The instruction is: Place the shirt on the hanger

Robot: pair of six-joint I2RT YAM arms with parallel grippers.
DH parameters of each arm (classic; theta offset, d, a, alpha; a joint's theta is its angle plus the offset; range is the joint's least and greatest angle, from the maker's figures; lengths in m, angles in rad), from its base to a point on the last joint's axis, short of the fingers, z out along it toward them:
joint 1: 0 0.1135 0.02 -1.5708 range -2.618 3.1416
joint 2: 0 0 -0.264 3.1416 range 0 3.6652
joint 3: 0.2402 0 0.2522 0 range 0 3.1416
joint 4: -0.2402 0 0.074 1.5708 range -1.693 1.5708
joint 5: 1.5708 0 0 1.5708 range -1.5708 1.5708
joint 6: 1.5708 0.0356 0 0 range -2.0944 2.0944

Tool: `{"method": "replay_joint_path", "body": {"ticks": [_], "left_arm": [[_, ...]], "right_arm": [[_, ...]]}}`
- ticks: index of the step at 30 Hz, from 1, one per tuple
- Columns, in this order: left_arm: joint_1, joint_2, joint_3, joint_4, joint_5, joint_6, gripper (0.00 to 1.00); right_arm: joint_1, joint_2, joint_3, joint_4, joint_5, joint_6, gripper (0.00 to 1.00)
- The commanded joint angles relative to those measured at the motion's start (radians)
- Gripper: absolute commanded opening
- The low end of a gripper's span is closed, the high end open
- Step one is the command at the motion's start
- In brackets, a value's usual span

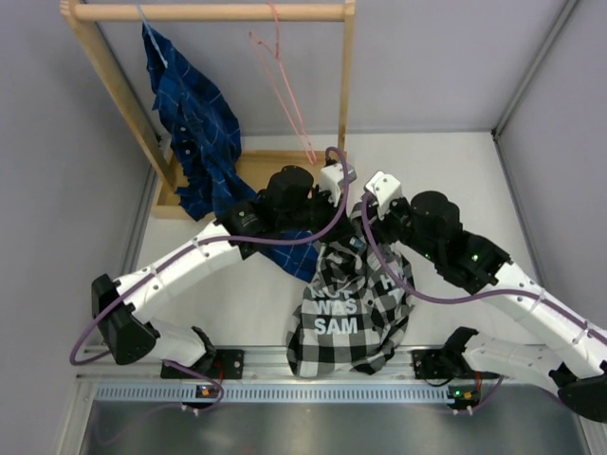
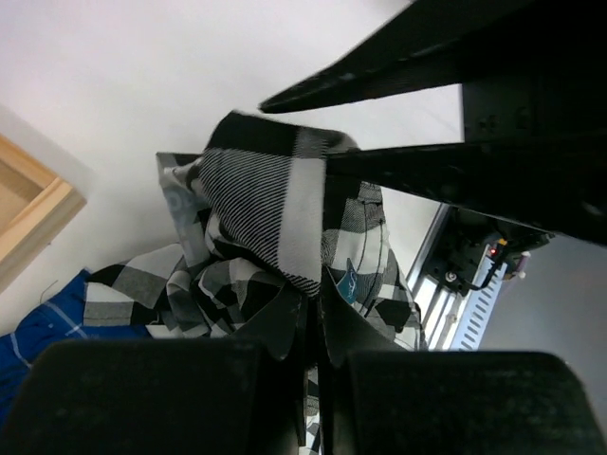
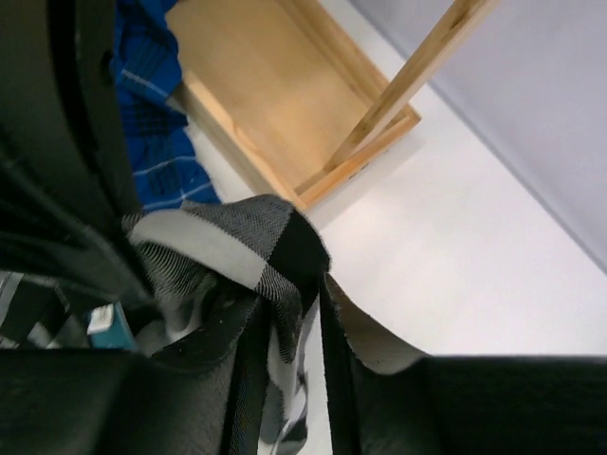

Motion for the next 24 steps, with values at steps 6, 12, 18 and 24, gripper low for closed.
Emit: {"method": "replay_joint_path", "body": {"ticks": [6, 12, 18, 24], "left_arm": [[0.000, -0.103, 0.050, 0.024, -0.020, 0.038, 0.16], [0.000, -0.256, -0.176, 0.136, -0.158, 0.094, 0.98], [0.002, -0.433, -0.622, 0.579, -0.178, -0.041, 0.98], [0.002, -0.384, -0.760, 0.817, -0.177, -0.188, 0.92]], "right_arm": [[0.007, 0.019, -0.026, 0.216, 0.071, -0.012, 0.00], [0.004, -0.096, -0.027, 0.156, 0.201, 0.175, 0.00], [0.004, -0.183, -0.046, 0.095, 0.207, 0.262, 0.00], [0.002, -0.186, -0.035, 0.070, 0.164, 0.279, 0.00]]}}
